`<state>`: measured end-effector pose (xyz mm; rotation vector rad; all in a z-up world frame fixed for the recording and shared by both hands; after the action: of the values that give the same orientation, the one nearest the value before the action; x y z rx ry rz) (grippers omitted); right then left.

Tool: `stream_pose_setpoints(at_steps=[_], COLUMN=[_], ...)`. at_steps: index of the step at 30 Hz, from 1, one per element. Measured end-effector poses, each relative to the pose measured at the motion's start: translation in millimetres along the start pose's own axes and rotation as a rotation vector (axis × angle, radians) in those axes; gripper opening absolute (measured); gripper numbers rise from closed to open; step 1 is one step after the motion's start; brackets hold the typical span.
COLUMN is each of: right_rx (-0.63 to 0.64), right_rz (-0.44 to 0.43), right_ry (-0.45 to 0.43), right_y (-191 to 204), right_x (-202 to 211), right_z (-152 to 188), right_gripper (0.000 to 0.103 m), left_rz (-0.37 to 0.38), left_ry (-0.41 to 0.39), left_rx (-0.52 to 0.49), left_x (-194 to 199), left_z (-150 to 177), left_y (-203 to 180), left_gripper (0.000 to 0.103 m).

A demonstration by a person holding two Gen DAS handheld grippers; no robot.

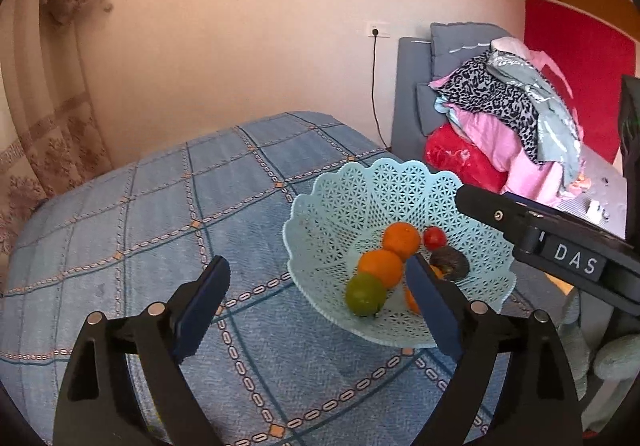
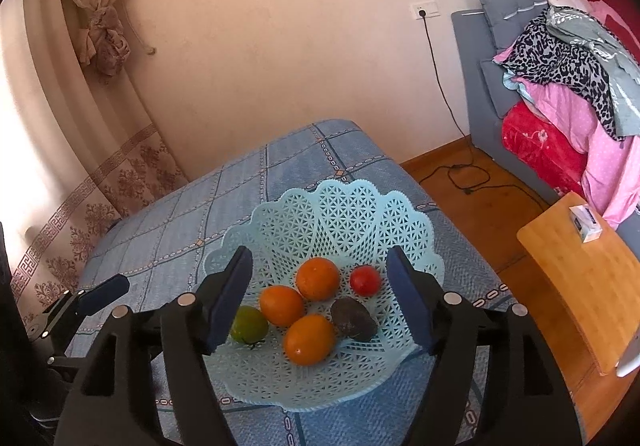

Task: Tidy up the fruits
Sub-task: 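Open both tools to drop the lime and dark fruit into the basket, then move both open tools back over the remaining fruits on the bed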

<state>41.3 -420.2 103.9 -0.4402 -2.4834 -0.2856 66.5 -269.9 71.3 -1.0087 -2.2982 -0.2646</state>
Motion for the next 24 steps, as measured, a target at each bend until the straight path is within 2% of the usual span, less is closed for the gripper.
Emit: stream_pose_setpoints(at_steps=[10, 24], right_rx=[-0.004, 0.042], right_rz=[-0.012, -0.036], right_ry=[-0.013, 0.009], right_y=[2.4, 18.4], right_x=[4.3, -0.4], right_z=[0.4, 12.4], right_gripper=[0.078, 0.078], left_rz=[-0.06, -0.144], left_ry=[-0.013, -0.03], left_rx=[-0.026, -0.013], left_x=[9.5, 28.1], left_z=[3.6, 12.6], left_y=[5.0, 22.2], left_gripper=[0.09, 0.09])
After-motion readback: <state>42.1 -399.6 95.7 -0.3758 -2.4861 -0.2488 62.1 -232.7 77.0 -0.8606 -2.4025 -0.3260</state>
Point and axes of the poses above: each gripper's, at about its wrist camera, not at the fingertips, and x roughly against the way its jaws point, y to its left, z to its underside, the point moved 5 cm from there along -x, roughly the way its jaws point, and after that the axes turned 10 degrees about z, right-handed, at the moved point
